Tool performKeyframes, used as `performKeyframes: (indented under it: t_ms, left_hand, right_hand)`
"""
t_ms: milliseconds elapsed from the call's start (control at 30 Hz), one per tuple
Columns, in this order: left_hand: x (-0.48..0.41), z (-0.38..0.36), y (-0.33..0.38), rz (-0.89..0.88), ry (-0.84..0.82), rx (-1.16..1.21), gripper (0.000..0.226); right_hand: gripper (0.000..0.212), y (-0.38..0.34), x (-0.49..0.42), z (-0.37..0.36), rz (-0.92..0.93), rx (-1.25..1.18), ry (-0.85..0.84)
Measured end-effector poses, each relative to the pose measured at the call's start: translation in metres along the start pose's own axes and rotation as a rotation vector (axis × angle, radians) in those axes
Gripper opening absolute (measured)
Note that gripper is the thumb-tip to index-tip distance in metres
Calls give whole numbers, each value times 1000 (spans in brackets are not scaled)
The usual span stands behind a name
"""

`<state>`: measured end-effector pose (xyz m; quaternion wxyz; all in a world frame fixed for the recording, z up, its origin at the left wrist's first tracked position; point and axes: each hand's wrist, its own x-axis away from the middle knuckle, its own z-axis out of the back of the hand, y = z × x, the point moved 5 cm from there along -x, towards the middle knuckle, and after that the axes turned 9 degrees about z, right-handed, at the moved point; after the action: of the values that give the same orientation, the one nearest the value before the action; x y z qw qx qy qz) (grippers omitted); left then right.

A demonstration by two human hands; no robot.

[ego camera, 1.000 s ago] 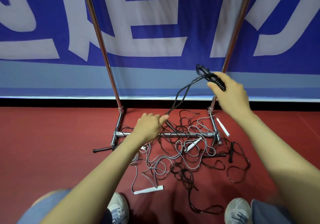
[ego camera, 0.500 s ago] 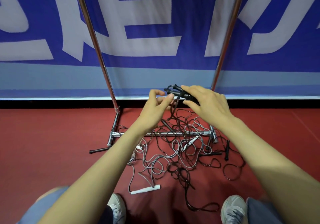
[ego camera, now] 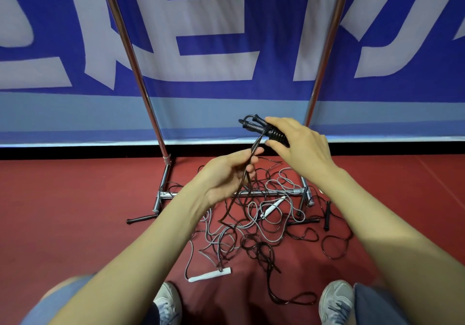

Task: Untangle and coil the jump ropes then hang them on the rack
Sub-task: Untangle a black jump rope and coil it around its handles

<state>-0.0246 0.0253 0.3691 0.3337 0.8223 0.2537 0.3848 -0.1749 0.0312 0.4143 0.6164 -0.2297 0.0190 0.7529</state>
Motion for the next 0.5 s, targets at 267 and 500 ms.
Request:
performKeyframes:
  t_ms: [267,500]
  left_hand:
    - [4,14,6,-90,152,-35,13]
    - [4,22,10,-171,264,-259,26]
  right_hand:
    - [45,-2,-3,0,-36,-212,19]
    - [42,-12,-1,-2,94,-434,-37]
